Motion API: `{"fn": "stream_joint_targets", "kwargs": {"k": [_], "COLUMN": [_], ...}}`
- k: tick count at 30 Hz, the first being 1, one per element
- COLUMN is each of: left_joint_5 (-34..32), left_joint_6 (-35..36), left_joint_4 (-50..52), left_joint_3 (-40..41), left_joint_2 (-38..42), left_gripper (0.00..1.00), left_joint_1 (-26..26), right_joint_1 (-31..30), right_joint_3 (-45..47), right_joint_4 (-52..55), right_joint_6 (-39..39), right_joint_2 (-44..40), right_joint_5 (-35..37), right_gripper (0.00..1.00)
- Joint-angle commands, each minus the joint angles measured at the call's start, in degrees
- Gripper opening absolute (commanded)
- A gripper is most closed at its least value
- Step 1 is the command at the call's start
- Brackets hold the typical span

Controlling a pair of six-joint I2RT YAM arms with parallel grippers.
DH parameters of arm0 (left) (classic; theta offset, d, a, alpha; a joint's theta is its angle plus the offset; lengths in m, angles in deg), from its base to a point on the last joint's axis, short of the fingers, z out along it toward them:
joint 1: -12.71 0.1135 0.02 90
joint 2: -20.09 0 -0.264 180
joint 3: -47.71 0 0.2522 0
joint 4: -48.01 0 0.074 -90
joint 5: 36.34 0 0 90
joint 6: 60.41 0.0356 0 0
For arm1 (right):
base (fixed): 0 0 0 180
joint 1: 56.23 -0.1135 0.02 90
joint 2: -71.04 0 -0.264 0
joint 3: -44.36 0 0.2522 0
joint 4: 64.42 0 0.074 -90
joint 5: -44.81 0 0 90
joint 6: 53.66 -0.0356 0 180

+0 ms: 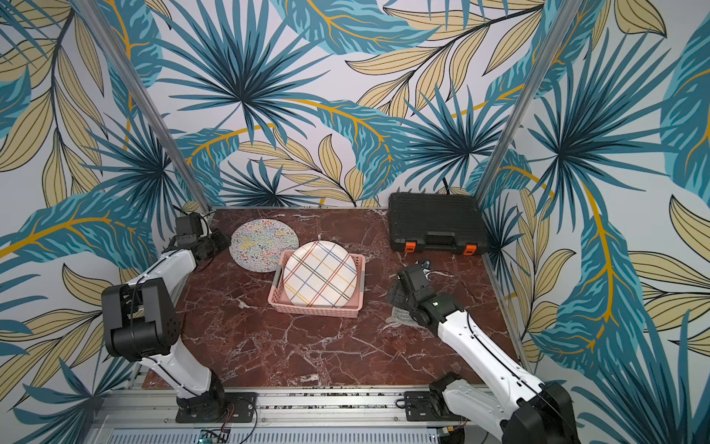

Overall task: Wipe the wet plate dry
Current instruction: Place the plate at the center of the board.

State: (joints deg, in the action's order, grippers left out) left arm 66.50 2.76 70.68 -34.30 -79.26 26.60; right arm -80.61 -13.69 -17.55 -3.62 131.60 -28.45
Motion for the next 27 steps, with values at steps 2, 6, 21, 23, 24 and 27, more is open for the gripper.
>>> {"fn": "stream_joint_targets", "kwargs": {"k": [2,6,21,23,24,27], "left_joint_5": [-0.4,-1.1,2.6,3.0,3.2,3.9], "left_joint_6": [2.3,3.2,9.1,10.4,11.0,13.3], "left_joint_4": [0.6,0.7,4.0,4.6,4.7,5.5], "left_joint_3": [1.0,1.1,2.8,3.1,3.4,4.3], "left_joint_2": [-1.3,-1.9,3.9,5.0,5.7,9.3], "left_gripper": [0.28,0.28,0.30,0.30,0.30,0.32], "left_joint_1": [-0.3,-0.3,-0.3,-0.3,-0.3,-0.3], "right_joint_1": [-0.2,-0.2,-0.9,-1.5,-1.6,-2.2], "right_joint_3": [-0.8,-0.8,-2.1,-3.4,-4.0,-6.6], "right_joint_4": [1.6,1.8,-3.3,-3.8,-4.0,-5.0], "right_joint_6": [1.0,0.9,3.6,4.3,4.7,5.9], "right_joint_2": [-0.3,-0.7,-0.9,-1.0,-1.0,-0.3], "right_joint_5": [1.8,1.9,-8.2,-10.6,-11.9,-17.9], "right_gripper": [0.92,0.92,0.93,0.92,0.92,0.93]}}
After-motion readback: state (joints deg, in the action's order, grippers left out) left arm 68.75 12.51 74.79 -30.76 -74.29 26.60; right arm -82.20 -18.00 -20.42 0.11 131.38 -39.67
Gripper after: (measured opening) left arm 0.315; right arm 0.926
